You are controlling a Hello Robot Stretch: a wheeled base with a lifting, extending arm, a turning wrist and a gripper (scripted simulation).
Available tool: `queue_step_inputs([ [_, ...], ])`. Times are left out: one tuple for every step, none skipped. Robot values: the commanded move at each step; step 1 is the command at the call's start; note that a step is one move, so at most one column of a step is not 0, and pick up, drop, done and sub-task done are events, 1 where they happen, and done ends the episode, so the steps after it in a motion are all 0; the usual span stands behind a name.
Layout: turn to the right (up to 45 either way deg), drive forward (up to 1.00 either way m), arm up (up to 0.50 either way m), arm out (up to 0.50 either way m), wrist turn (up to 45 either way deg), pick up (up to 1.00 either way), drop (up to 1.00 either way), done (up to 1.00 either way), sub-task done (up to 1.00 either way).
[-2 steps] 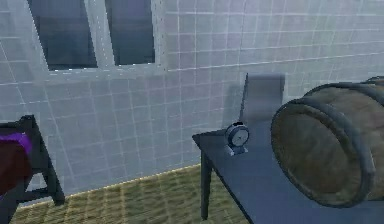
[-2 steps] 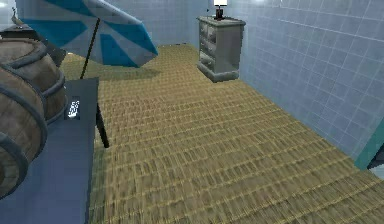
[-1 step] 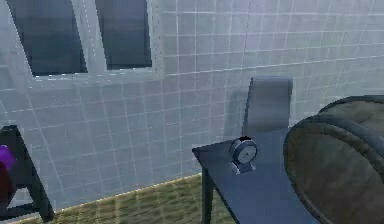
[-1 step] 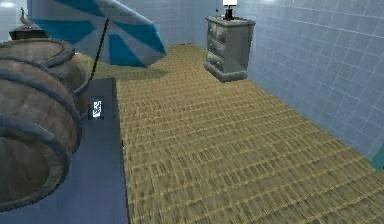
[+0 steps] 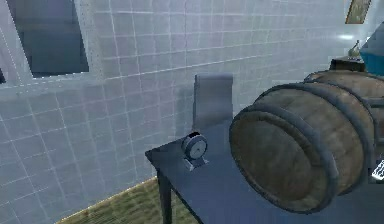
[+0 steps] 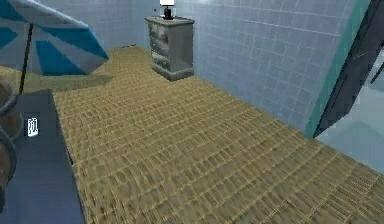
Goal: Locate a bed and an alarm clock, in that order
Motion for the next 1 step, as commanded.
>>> queue_step_inputs([
  [0.0, 0.00, 0.00, 0.00, 0.0, 0.00, 0.00, 1.00, 0.00],
])
